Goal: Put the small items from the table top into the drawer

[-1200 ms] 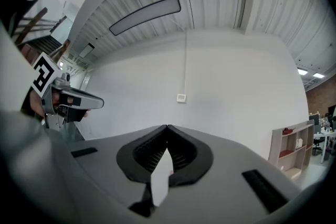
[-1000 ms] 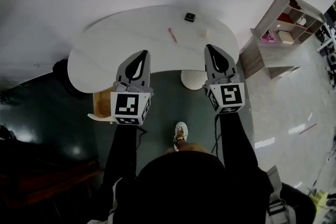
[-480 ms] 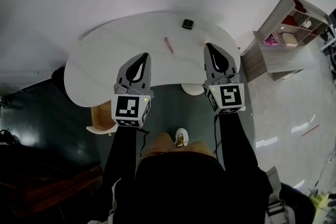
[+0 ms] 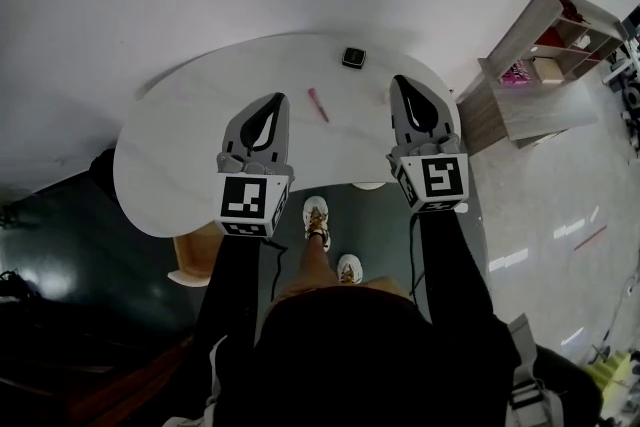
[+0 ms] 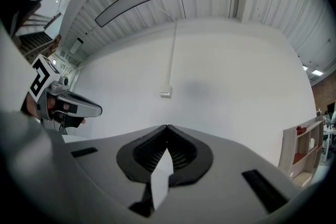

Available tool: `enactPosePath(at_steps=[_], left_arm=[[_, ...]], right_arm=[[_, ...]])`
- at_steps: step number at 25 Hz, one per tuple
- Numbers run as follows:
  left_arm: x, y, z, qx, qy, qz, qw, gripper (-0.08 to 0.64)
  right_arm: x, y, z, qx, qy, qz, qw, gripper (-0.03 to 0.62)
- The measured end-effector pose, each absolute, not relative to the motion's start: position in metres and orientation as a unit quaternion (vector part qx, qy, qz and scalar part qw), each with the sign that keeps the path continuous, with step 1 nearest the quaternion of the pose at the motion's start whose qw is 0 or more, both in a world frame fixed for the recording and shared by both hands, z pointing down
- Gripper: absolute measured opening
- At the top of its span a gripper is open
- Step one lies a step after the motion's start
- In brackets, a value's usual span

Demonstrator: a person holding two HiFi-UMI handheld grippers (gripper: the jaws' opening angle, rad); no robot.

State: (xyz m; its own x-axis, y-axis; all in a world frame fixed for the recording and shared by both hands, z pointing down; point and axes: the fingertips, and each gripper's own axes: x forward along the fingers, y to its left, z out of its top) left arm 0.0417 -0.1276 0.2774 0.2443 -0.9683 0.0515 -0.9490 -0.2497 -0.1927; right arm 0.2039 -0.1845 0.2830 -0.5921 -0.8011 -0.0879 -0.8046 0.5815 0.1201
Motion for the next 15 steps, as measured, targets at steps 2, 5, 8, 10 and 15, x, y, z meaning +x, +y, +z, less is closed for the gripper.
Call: enactPosePath(at_steps=[2, 5, 8, 10, 15], left_arm=[[0.034, -0.15, 0.276, -0.792, 0.602, -0.077, 0.064, 0.014], [0.024, -0.184, 0.274, -0.802, 0.589, -0.074, 0.068, 0.014], [0.015, -0.218, 0.27, -0.81, 0.579, -0.062, 0.076, 0.014], [0.011, -0.237, 0.27, -0.818, 0.568, -0.059, 0.078, 0.014], [-0.004, -0.278, 0.27, -0.825, 0.558, -0.05, 0.069, 0.014]], right_arm=[[0.198, -0.204, 0.283, -0.461, 0.885, 0.072, 0.012, 0.026], [0.188, -0.234, 0.278, -0.47, 0.879, 0.08, 0.005, 0.026], [0.18, -0.263, 0.272, -0.481, 0.873, 0.086, 0.002, 0.026], [0.178, -0.283, 0.271, -0.491, 0.867, 0.086, -0.002, 0.026], [0.168, -0.321, 0.272, -0.509, 0.857, 0.083, -0.002, 0.026]])
